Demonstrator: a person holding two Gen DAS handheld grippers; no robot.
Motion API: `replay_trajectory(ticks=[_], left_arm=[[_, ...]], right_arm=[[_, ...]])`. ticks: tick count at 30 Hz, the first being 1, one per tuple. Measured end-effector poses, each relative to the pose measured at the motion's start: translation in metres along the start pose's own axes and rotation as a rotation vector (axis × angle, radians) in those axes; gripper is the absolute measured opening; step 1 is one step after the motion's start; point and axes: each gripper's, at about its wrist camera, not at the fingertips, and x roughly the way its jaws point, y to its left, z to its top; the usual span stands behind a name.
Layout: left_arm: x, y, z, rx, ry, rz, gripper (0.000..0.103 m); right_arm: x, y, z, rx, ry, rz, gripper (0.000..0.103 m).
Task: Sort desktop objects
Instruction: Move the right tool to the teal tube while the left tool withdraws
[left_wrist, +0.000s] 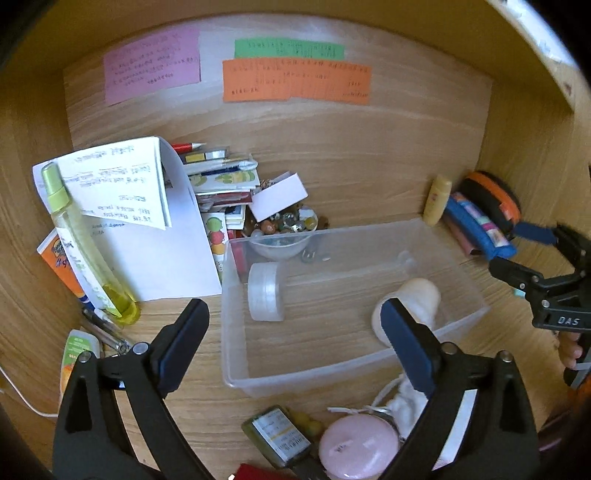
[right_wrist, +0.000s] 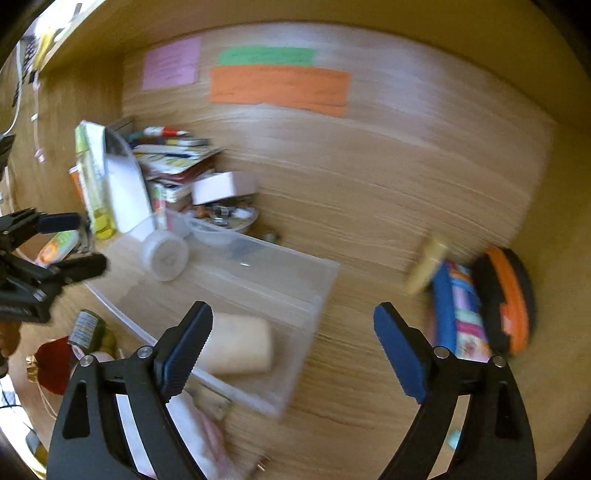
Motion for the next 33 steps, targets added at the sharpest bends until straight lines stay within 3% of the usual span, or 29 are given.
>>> replay_trajectory(ticks=[6, 15, 18, 21, 33], left_arm=[[-0.024, -0.004, -0.009, -0.009, -0.055, -0.031, 0.098], [-0.037, -0.020, -0.037, 0.025, -0.075, -0.065, 0.099], [-0.039, -0.024, -0.044, 0.034, -0.074, -0.081, 0.099], [-0.041, -0.025, -0.049, 0.035, -0.078, -0.099, 0.099], [-0.027, -0.012, -0.054, -0.007, -0.051, -0.125, 0.099]], right_arm=[[-0.017, -0.054, -0.046, 0.114, 0.040, -0.154, 0.088], [-0.004, -0.143, -0.114, 0.375, 0.229, -0.334, 0.088], [0.005, -0.153, -0.122, 0.386, 0.272, -0.349, 0.086], [0.015, -0.144, -0.121, 0.321, 0.307, -0.429, 0.086], [0.033, -0.151, -0.120, 0.392, 0.390, -0.304, 0.086]])
